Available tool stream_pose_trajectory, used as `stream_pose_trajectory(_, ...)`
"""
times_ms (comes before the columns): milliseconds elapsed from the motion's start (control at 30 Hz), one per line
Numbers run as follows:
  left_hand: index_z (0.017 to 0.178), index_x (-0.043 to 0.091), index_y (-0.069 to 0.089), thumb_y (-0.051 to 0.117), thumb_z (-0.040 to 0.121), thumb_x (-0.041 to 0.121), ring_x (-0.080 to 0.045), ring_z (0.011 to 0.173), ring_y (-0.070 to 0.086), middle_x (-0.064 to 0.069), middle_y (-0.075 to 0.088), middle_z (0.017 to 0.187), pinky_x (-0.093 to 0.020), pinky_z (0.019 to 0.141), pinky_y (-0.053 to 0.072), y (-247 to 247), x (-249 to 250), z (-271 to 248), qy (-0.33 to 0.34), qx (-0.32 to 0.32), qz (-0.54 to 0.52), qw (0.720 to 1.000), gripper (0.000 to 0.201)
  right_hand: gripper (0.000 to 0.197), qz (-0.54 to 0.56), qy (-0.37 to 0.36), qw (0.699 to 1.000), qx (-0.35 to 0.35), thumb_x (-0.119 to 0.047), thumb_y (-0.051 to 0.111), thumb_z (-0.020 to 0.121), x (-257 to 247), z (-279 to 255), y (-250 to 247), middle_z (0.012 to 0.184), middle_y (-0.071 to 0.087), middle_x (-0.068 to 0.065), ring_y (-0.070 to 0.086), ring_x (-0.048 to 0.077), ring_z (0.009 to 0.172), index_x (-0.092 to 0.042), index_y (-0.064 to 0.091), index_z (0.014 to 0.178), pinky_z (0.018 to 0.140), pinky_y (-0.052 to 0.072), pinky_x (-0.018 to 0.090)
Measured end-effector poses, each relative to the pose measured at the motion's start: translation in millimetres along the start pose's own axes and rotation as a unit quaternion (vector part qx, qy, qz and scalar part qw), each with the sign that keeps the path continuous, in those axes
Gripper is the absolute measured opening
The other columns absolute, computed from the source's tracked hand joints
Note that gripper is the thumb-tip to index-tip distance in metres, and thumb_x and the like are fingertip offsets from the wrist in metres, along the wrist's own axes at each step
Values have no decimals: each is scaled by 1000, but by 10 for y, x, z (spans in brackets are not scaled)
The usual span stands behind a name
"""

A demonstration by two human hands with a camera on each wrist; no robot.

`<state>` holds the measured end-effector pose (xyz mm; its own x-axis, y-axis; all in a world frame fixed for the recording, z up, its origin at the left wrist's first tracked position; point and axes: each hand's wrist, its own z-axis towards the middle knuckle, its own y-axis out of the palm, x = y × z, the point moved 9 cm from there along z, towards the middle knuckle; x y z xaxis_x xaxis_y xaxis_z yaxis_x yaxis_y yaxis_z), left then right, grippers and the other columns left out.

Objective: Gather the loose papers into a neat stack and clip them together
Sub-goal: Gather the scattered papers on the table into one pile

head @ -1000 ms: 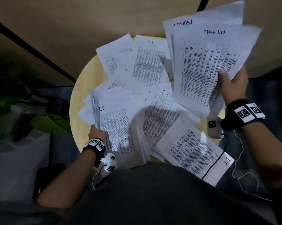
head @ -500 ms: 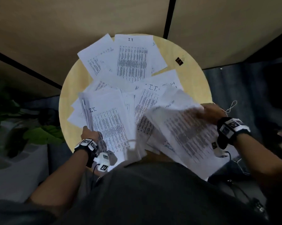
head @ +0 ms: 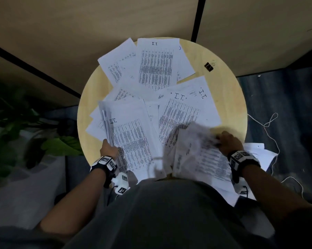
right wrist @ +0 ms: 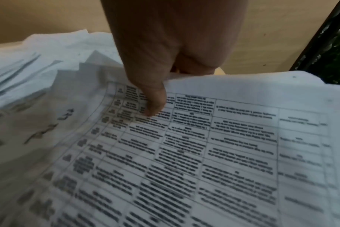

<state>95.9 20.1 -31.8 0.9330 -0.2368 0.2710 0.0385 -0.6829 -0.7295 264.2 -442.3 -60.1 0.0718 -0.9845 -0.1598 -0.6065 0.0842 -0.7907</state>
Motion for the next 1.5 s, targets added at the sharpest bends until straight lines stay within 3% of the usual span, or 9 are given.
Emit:
stream_pose_trajectory(133, 150, 5, 19, 40, 96, 1, -34, 121, 50, -20, 44, 139, -44, 96, 46, -19, -19, 37, -13, 6, -24, 1000, 59, 16, 115, -53, 986, 105, -3, 68, 79, -238, 121, -526, 89, 60, 24, 63, 43, 81, 3, 57, 89, 62, 42, 37)
stream_pose_trajectory(300, 151, 7, 18, 38, 96, 0, -42, 121, 50, -25, 36, 148, -40, 84, 46, -19, -37, 48, -16, 2, -27, 1000, 59, 60, 327, 74, 930, 152, -15, 76, 80, -162, 297, -725, 118, 61, 29, 59, 41, 111, 3, 46, 128, 83, 44, 34)
stream_pose_trajectory(433, 150, 7, 18, 38, 96, 0, -20, 67, 47, -27, 38, 146, -29, 78, 34, 20, -86, 62, -4, -7, -32, 999, 58, 60, 341, 181, 921, 57, -34, 64, 89, -257, 342, -387, 120, 57, 26, 53, 40, 119, 10, 50, 126, 88, 43, 38)
stream_pose_trajectory(600, 146, 3, 26, 38, 95, 0, -42, 122, 49, -29, 44, 139, -42, 91, 45, 23, -166, 3, 2, -9, -27, 1000, 52, 46, 273, 195, 942, 24, -34, 60, 89, -518, 247, 27, 115, 62, 24, 60, 39, 105, 7, 59, 112, 86, 46, 36)
stream_pose_trajectory(833, 131, 2, 43, 48, 90, 2, -27, 84, 52, -17, 60, 98, -33, 73, 45, 48, -268, 71, 19, -21, -54, 998, 41, 37, 292, 117, 946, 75, -20, 67, 85, -884, 140, -155, 110, 67, 24, 63, 38, 104, -1, 58, 115, 86, 48, 37)
stream_pose_trajectory(1033, 127, 1, 52, 66, 86, 13, -39, 111, 60, -22, 63, 120, -43, 95, 50, -43, -252, 84, 25, -8, -61, 998, 45, 52, 296, -46, 933, 198, -7, 66, 80, -1327, -105, -1148, 101, 65, 21, 62, 37, 90, -10, 39, 125, 67, 42, 32)
stream_pose_trajectory(1167, 123, 0, 55, 66, 85, 14, -37, 107, 62, -21, 65, 118, -42, 93, 52, -32, -280, 98, 6, -11, -72, 997, 42, 87, 397, -130, 890, 181, -19, 77, 77, -1581, -401, -1886, 135, 52, 12, 56, 26, 113, -41, 21, 141, 90, 49, 40)
stream_pose_trajectory(1300, 116, -5, 56, 65, 85, 10, -25, 104, 60, -9, 63, 114, -33, 85, 47, -41, -347, 63, -46, -26, -117, 992, 35, 77, 542, -225, 795, 151, 3, 68, 83, -1858, -572, -2281, 131, 50, -14, 53, -14, 113, -10, 25, 146, 93, 42, 7)
stream_pose_trajectory(1500, 126, -10, 50, 72, 81, 19, -37, 110, 60, -19, 63, 115, -41, 97, 47, 74, -469, 142, -80, -61, -208, 973, 57, 61, 507, -107, 854, 50, -26, 81, 70, -1888, 23, -1091, 123, 63, 6, 60, 24, 115, -17, 50, 122, 103, 45, 51)
